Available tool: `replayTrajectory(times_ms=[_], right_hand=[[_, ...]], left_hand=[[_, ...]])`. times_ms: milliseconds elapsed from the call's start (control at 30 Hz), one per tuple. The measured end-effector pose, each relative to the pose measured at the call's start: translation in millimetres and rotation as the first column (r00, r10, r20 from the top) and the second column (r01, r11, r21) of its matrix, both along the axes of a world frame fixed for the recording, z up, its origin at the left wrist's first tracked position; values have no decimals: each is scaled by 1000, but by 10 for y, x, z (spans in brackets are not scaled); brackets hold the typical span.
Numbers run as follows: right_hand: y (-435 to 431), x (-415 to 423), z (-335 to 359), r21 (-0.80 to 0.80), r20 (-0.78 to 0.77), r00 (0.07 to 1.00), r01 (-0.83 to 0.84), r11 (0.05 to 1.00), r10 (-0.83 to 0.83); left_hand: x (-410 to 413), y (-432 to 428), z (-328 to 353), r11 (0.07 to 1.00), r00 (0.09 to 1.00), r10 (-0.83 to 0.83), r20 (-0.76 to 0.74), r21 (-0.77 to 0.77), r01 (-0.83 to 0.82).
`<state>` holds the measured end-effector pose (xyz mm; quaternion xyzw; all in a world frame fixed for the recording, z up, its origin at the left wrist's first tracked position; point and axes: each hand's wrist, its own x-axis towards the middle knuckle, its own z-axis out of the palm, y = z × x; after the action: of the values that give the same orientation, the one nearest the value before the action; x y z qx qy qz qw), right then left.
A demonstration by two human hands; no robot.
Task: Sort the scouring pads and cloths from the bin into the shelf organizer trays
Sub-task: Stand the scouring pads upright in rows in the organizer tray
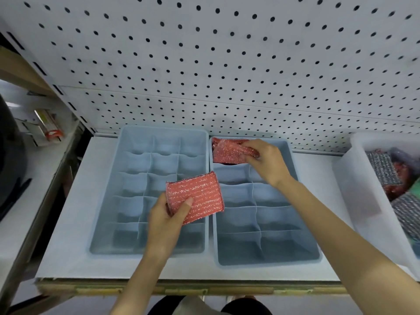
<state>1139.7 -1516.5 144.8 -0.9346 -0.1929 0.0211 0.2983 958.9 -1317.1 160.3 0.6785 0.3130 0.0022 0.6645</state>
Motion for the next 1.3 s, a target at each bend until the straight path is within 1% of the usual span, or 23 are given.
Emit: replayTrajectory(times_ms=[33,67,100,167,200,333,433,533,600,667,800,967,1033,1067,1100,1133,1167,1200,1233,1267,1300], right_hand=[[0,21,31,11,-26,1000,8,1000,-8],[5,39,58,-12,-42,999,-5,1000,4],[14,52,75,-72,-37,999,-39,997,37],[48,58,79,-206,9,993,-110,972,114],[68,52,76,-245,39,990,-122,962,135],[113,1,-26,-322,139,972,-136,937,189],[79,-68,-92,-300,185,958,-158,941,220],[10,-114,-45,-208,272,938,-158,965,212],[-29,-99,-41,-176,348,910,-174,969,226],[-32,-46,-80,-144,375,901,-176,974,218],[31,47,-160,-33,283,948,-142,989,146],[25,106,-103,14,78,988,-134,991,133],[11,48,42,123,4,999,-40,992,40],[9,-21,156,213,-36,999,23,977,-16],[10,-110,294,307,-99,995,53,950,-24],[17,-213,443,385,-184,982,36,922,39],[30,-327,575,432,-295,941,-24,902,166],[46,-434,666,432,-392,868,-118,894,304],[57,-523,703,385,-448,799,-233,893,401],[55,-574,686,310,-463,770,-323,894,439],[37,-592,646,247,-447,780,-363,899,438]], left_hand=[[0,-5,-9,1000,1000,-6,-2,17,6],[1,-12,-16,999,1000,-17,-4,36,17],[0,-22,-21,998,999,-32,-8,58,33],[-1,-51,-19,993,998,-64,-15,102,65],[0,-71,-11,990,997,-73,-19,122,75],[-7,-145,18,982,997,-73,-16,172,75],[-32,-165,12,982,998,-64,-21,176,67],[-51,-162,-10,988,999,-48,-15,145,49],[-58,-162,-28,991,999,-38,-15,126,40],[-59,-160,-40,993,1000,-29,-11,111,30],[-42,-170,-32,994,1000,-28,-14,108,29],[-35,-200,-8,992,999,-36,0,125,35],[-38,-216,10,992,999,-41,10,120,40],[-35,-229,23,992,999,-48,21,120,45],[-25,-245,41,991,998,-58,38,122,53],[-10,-269,63,990,995,-75,59,125,68],[18,-295,76,988,992,-98,80,127,87],[53,-325,88,987,987,-120,104,119,107],[92,-360,95,985,982,-144,125,112,131],[129,-397,94,981,975,-173,137,110,159],[159,-438,91,974,970,-202,138,132,184]])
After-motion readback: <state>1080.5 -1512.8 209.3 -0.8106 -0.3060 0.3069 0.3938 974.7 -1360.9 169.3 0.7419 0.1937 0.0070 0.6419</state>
